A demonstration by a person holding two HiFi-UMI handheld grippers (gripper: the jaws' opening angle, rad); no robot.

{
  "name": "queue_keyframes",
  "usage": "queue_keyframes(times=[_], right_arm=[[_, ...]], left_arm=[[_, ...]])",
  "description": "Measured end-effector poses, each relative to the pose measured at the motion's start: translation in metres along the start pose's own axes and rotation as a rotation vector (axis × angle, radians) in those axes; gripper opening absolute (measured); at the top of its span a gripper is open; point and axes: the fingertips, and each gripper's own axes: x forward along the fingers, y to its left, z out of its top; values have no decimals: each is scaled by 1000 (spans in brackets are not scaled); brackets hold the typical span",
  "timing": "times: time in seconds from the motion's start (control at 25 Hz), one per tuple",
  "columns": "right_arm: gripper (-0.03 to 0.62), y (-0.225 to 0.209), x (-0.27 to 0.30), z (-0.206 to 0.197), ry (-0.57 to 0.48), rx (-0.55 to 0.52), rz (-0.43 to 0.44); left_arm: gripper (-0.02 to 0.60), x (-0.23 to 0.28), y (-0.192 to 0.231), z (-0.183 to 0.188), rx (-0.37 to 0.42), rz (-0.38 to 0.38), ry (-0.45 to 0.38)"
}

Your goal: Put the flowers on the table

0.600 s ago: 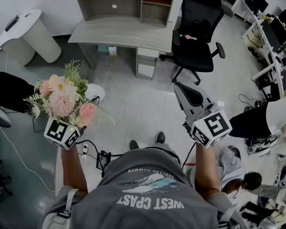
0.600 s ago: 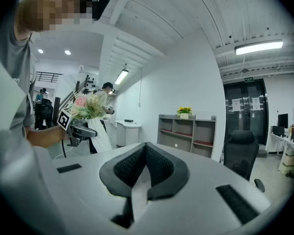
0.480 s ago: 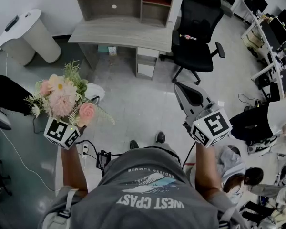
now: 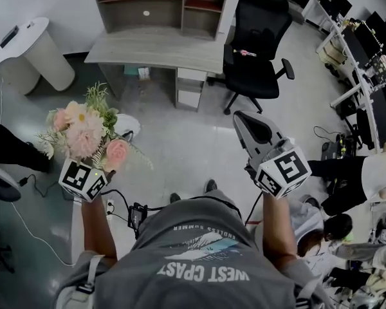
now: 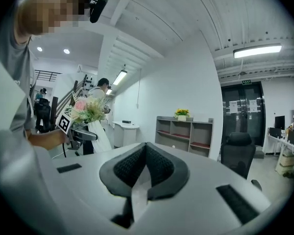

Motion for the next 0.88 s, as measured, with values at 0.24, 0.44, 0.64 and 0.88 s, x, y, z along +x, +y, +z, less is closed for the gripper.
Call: queue_keyframes(times=[0.24,0.44,0.64,0.88], right_arm=[[29,6,-8,11,-12,60,-38],[29,27,5,25,-3,120,-49],[29,26,22,21,-17,158,-12],[29,17,30,-14,-49,130,26]], left_arm=[[347,-4,0,11,-3,-47,25],[347,-31,21,32,9,-49,69],[347,-36,23,36,21,-30,111],[347,-30,6,12,67,9,83]])
